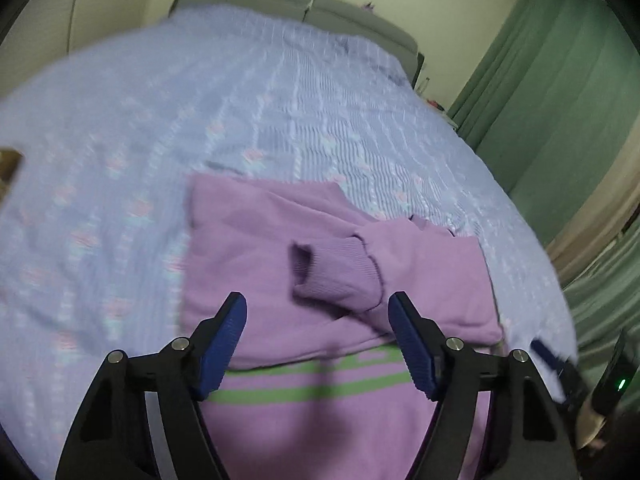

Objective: Fold small clothes

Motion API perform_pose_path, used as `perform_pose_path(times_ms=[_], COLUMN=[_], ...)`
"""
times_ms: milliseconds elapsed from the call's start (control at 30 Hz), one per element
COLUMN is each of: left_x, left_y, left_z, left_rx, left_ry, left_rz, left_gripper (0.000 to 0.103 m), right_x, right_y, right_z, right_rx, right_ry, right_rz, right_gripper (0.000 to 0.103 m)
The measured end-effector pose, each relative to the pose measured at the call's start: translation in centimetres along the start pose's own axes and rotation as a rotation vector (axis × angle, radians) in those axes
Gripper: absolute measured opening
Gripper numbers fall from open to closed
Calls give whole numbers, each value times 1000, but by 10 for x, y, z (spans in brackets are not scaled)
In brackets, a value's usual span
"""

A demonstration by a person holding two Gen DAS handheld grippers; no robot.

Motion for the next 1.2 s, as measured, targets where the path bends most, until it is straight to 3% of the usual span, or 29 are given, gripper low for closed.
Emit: perform_pose_path(times_ms=[233,300,400,467,633,700,833,967,1100,1200], left_x=[-55,-66,-69,-64,-38,-44,-57,-54,-54,-45], left_y=[3,3,3,2,-3,1,10,14,10,4], left_z=[9,13,22,32,48,42,22,25,33,36], left_rx=[150,163,144,122,14,-17,42,20,-8,-7], left_ry=[26,45,71,96,119,69,64,49,40,59], left_rz=[-123,-153,-165,-156,-55,-45,-92,-79,-71,-62], left_gripper=[72,62,35,27,25,25,26,26,26,26], right_x=[-19,-26,-37,-41,-40,-32,-36,-28,-21,-36], right_y=[24,29,28,26,18,19,39,48,33,26], right_z=[30,32,30,35,58,69,102,107,67,41], right_rx=[-107,-104,-104,-114,-175,-196,-202,-322,-186,-123], right_ry=[-2,-7,-14,-5,7,17,191,66,-10,-54], right_rz=[-52,-71,-84,-84,-66,-41,-104,-101,-56,-82], right_gripper=[79,79,79,79,78,79,79,78,78,78])
Point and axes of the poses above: each gripper's, at about its wrist camera, not at the fingertips, and x roughly against the way its jaws point, z to its right, y to its underside, the point moved 9 cm from there along -x, roughly the way its jaws point, and after that the axes turned 8 degrees about x, right-handed, at the moved point
